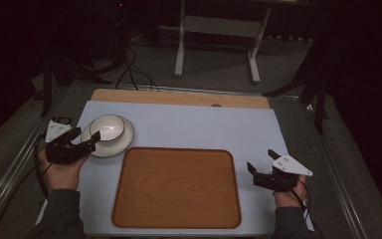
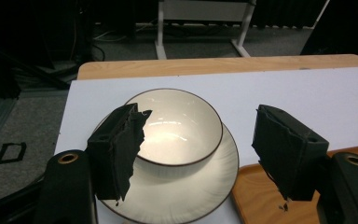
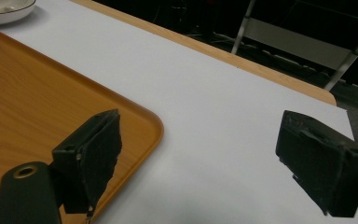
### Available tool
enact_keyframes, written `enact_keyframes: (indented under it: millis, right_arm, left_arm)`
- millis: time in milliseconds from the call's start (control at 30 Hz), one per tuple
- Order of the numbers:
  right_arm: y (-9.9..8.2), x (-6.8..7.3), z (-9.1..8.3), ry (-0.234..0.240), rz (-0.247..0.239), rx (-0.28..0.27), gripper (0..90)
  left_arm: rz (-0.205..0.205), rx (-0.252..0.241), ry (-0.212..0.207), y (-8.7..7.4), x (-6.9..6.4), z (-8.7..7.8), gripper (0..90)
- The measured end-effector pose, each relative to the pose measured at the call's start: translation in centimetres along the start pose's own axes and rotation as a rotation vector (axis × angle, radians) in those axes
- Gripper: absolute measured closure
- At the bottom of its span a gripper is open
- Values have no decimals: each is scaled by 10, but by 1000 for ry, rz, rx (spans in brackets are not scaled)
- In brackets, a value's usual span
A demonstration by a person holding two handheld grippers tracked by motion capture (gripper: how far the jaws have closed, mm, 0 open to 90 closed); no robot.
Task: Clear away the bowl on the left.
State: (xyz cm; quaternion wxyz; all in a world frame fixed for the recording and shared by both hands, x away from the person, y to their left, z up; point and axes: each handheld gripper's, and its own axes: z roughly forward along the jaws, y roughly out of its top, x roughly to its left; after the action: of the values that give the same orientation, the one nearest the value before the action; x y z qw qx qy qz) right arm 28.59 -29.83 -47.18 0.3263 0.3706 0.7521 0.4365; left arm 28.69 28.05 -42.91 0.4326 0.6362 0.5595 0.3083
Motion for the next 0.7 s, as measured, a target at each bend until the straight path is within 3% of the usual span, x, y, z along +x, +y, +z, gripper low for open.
enact_keyframes:
  millis: [700]
  right_arm:
    - [1,0,-1,-2,-3,-11,138]
  left_arm:
    - [-5,20,36,12,-1,31,341]
